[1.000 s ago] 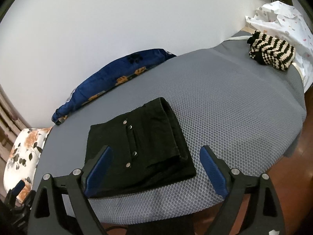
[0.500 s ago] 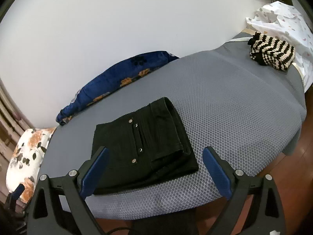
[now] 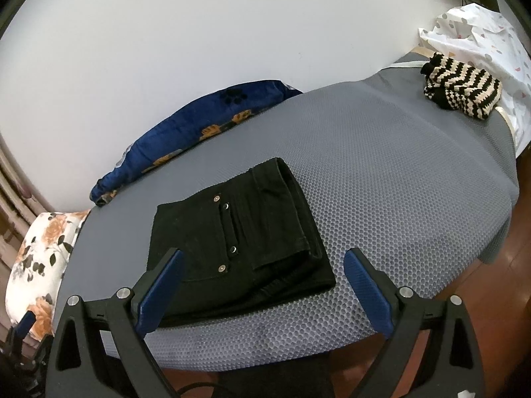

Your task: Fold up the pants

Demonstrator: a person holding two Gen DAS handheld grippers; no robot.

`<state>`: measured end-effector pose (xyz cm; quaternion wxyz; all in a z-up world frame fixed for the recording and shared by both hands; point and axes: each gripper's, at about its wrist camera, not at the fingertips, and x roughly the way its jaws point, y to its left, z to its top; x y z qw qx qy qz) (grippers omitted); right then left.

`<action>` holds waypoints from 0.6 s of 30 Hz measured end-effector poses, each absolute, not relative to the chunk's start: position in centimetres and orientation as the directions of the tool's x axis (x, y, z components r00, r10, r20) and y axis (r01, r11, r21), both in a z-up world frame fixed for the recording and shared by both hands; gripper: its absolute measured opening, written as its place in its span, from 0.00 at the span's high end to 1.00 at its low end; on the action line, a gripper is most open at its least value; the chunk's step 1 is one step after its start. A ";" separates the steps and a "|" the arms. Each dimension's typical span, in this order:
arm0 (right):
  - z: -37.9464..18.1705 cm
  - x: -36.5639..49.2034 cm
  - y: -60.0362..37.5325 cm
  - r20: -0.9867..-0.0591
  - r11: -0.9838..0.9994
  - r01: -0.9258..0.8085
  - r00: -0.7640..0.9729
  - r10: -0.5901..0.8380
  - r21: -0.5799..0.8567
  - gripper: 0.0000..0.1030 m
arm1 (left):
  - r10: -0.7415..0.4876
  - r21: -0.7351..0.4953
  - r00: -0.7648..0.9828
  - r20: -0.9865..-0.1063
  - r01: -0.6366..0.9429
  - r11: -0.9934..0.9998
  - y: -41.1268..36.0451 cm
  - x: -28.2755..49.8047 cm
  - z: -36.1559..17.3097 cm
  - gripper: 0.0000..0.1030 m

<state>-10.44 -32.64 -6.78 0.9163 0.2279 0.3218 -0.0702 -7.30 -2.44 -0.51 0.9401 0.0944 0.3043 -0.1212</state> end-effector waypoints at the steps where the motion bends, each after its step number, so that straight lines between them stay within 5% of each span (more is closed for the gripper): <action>1: -6.8 -10.4 -32.6 -0.623 0.887 0.278 0.782 0.014 0.368 0.07 | -0.175 0.101 0.785 -0.595 0.289 0.952 -2.5 -7.3 -0.5 0.01; 18: -7.9 -9.8 -32.4 -0.655 0.884 0.295 0.755 0.018 0.364 0.07 | -0.168 0.088 0.766 -0.620 0.281 0.956 -2.0 -6.8 -1.5 0.01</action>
